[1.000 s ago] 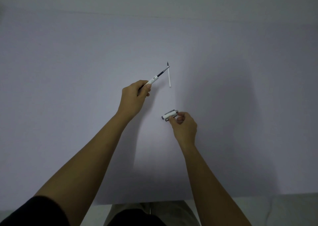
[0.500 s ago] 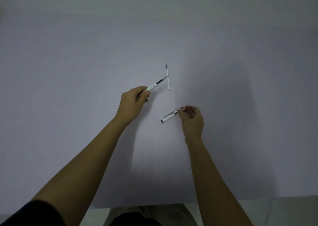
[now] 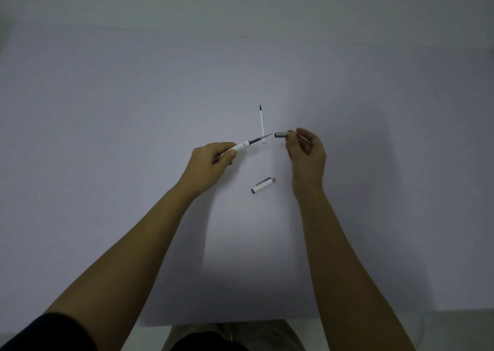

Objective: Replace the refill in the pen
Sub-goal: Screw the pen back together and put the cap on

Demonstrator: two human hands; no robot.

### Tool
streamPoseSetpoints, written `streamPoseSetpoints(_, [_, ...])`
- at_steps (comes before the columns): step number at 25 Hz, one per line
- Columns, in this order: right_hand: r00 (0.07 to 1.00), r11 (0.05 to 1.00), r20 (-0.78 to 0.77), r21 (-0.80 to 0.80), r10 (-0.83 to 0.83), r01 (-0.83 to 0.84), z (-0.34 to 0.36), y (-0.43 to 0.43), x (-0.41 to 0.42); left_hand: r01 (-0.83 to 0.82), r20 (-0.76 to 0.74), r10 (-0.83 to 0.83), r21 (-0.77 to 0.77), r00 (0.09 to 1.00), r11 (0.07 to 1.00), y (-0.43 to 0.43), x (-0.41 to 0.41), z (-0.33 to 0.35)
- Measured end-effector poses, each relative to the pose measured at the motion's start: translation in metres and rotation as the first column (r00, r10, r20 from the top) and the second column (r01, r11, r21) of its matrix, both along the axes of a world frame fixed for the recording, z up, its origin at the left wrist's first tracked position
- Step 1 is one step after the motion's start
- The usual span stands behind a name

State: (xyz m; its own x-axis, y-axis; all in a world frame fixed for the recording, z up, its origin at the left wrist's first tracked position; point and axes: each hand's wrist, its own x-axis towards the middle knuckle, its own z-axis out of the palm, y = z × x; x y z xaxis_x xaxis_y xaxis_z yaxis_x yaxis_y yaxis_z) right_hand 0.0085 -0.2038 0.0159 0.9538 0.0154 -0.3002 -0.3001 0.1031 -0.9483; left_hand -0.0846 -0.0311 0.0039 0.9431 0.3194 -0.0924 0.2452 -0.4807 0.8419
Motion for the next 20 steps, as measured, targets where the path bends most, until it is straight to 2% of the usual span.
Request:
streamPoseSetpoints(12, [0.995, 0.995, 0.069, -0.076, 0.071, -0.065, 0.001, 0.003, 0.001, 0.104, -0.006, -0.104, 0.099, 0.995, 0.99, 0.006, 0.008, 0.008])
streamPoseSetpoints(16, [0.969, 0.967, 0.119, -0.161, 0.215, -0.195, 0.004, 0.003, 0.001, 0.145, -0.011, -0.144, 0.122, 0.989, 0.982, 0.007, 0.011, 0.015])
streamPoseSetpoints(20, [0.89, 0.903, 0.216, -0.254, 0.402, -0.347, 0.009, 0.002, 0.001, 0.19, -0.031, -0.188, 0.127, 0.982, 0.973, 0.012, 0.014, 0.024])
